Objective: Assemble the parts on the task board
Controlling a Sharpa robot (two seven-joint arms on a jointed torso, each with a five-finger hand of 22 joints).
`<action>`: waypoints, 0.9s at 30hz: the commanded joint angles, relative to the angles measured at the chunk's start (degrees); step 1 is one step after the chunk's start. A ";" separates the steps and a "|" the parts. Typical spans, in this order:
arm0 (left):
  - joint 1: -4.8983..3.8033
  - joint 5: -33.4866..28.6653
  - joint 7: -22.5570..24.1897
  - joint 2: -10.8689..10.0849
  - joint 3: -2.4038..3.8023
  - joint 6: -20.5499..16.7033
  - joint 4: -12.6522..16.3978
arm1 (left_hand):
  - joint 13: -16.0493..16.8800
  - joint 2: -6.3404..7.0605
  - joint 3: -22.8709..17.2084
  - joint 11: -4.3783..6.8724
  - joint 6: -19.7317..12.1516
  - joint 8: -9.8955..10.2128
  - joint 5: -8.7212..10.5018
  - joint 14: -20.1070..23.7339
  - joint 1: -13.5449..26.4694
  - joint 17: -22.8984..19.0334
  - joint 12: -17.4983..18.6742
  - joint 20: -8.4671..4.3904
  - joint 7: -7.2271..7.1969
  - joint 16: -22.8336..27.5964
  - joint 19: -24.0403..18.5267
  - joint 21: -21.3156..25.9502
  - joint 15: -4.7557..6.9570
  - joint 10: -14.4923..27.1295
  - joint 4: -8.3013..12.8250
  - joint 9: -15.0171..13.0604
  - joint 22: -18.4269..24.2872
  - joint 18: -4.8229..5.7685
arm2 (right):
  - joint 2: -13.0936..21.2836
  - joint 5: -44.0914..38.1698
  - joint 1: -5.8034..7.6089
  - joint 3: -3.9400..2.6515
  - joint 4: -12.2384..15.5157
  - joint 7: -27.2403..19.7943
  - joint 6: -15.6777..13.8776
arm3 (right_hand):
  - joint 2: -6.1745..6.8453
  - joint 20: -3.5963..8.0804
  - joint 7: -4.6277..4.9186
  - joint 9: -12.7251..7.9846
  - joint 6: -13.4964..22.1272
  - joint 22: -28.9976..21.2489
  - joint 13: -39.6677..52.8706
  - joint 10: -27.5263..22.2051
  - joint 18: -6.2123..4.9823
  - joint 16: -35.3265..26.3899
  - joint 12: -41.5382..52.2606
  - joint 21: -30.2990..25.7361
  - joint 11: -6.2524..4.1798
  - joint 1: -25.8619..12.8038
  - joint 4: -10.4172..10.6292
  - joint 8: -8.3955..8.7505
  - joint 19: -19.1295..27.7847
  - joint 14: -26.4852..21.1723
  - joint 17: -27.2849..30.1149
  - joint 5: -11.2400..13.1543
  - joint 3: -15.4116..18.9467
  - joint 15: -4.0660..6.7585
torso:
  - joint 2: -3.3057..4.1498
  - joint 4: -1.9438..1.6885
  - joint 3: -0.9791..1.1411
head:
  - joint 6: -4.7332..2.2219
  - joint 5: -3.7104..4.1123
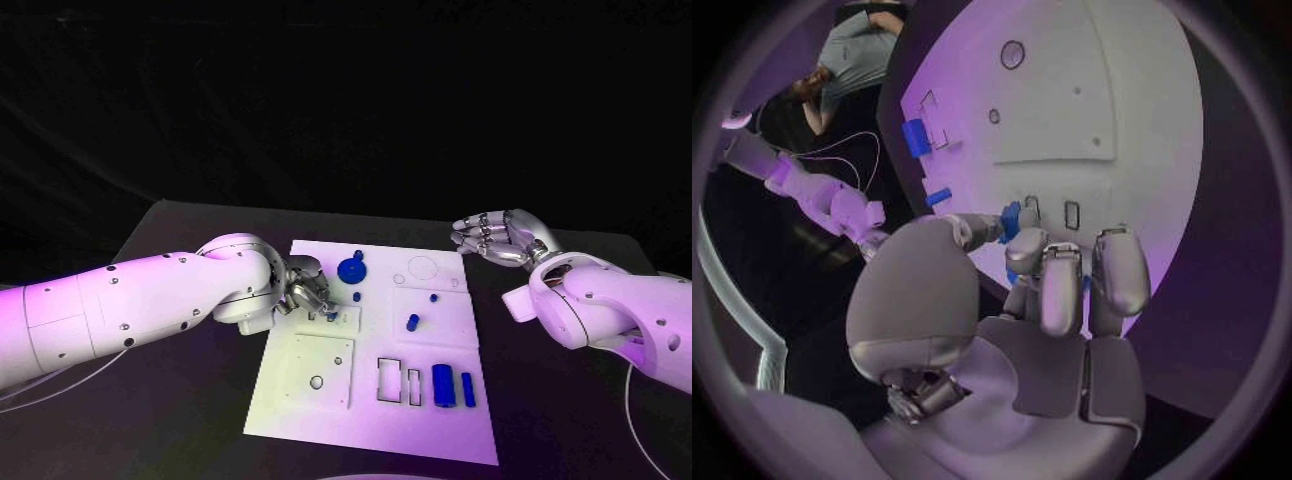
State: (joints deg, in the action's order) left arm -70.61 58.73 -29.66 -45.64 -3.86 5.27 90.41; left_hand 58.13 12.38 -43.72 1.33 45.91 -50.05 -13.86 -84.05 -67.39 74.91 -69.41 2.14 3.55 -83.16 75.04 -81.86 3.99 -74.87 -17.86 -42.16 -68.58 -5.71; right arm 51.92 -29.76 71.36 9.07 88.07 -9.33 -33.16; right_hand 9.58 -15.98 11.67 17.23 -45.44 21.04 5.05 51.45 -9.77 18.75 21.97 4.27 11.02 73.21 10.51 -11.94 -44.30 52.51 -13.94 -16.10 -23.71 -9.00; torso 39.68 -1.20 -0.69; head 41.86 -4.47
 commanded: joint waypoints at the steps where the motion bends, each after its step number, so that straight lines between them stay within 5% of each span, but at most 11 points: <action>1: 0.22 5.08 0.66 -0.12 0.05 -3.34 0.56 | 0.20 0.09 -12.47 -0.02 0.27 -0.22 0.05 -3.29 0.56 5.29 -0.26 -0.08 -0.57 -0.32 0.51 -0.29 0.52 -0.52 12.10 -0.04 -0.18 1.11 | -0.01 -0.21 -0.02 0.00 -0.01 -1.14 -0.36 | -0.02 -0.08 3.28 -0.06 -0.22 -0.08 -0.08 0.06 -0.72 -0.29 0.03 -0.32 0.29 -0.15 -0.34 0.25 -0.18 0.37 0.07 -0.19 0.11 -0.12 | -0.06 -0.27 -0.03 | 0.22 -0.15; 27: 1.07 7.18 0.43 0.02 -0.02 -1.24 0.35 | 1.14 0.64 -14.35 0.19 0.64 -0.79 0.05 -3.29 2.05 5.27 -1.20 -0.31 -0.77 -0.29 0.73 -0.51 0.72 -1.16 13.68 0.31 -0.52 1.16 | -0.19 -0.28 -0.01 -0.01 0.09 -0.91 -0.48 | -0.12 -0.09 3.33 -0.13 -0.24 -0.32 -0.33 0.01 -0.72 -0.56 0.08 -0.33 0.34 -0.48 -0.22 0.26 -0.36 0.41 0.22 -0.68 0.18 -0.15 | 0.04 -0.09 -0.03 | 0.30 -0.26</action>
State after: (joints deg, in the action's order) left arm -69.56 65.30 -29.61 -45.79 -3.90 2.83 90.72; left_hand 59.23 13.06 -43.88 1.53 46.45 -50.44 -13.82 -84.05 -66.09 74.91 -70.22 1.84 3.04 -83.16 75.35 -82.16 4.40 -75.68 -18.02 -41.90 -69.06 -5.71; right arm 51.79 -29.76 71.37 9.07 88.07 -9.84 -33.79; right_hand 9.58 -15.98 11.67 17.17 -45.44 20.77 4.77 51.45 -9.77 18.53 21.97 4.28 11.02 73.21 10.51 -11.94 -44.30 52.50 -13.80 -16.49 -23.71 -9.00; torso 39.72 -1.26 -0.73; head 42.13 -4.78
